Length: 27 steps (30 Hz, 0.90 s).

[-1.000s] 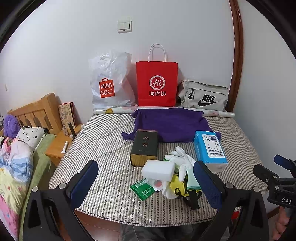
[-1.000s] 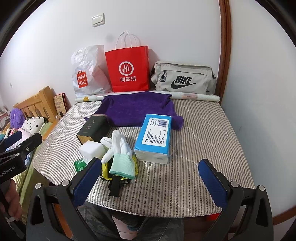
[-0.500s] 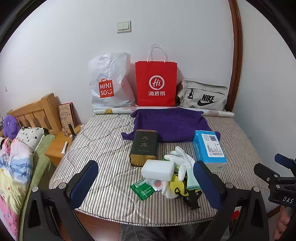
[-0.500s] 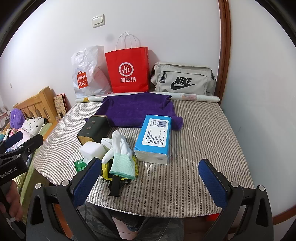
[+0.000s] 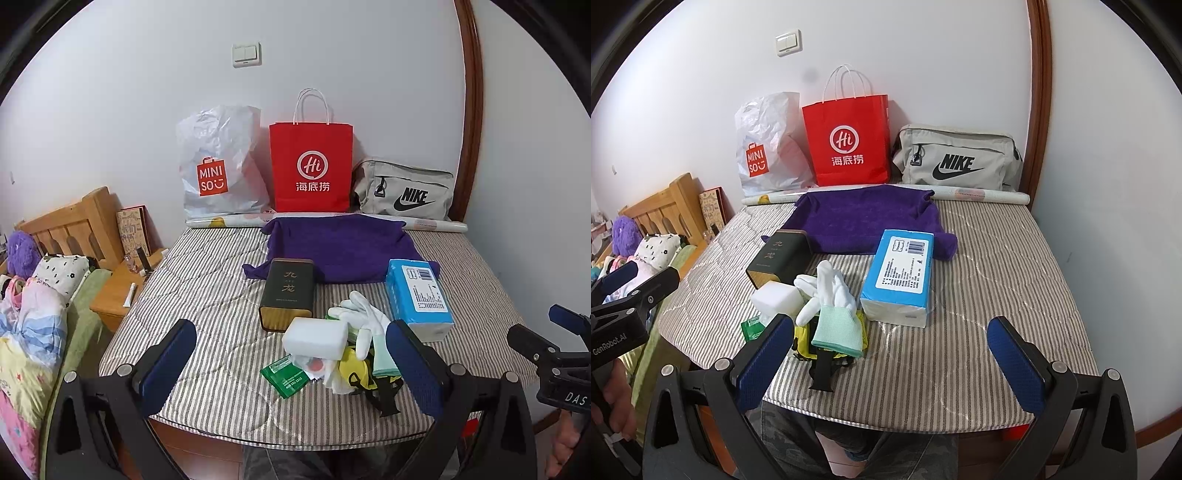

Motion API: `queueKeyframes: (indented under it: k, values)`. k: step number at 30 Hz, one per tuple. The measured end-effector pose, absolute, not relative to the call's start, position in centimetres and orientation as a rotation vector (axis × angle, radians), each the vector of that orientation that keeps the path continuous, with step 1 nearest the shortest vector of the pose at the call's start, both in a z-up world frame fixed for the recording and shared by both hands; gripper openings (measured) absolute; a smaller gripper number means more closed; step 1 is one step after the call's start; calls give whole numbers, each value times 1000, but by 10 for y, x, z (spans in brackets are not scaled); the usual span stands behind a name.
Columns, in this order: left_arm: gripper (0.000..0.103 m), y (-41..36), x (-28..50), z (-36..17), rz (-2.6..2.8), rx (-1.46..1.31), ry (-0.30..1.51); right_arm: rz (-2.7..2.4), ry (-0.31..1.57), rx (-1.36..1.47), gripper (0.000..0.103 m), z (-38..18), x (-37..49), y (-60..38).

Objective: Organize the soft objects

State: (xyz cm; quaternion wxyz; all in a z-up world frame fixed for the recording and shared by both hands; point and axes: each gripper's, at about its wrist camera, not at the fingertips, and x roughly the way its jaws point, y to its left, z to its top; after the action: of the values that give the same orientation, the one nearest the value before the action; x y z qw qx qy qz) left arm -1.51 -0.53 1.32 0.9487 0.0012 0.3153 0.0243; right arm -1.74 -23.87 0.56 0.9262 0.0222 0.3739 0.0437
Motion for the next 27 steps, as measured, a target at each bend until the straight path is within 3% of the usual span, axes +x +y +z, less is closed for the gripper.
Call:
queueKeyframes:
  k: [27]
  values:
    - [103, -4, -18, 16, -12, 22, 607, 92, 757, 40, 103, 7, -19, -237]
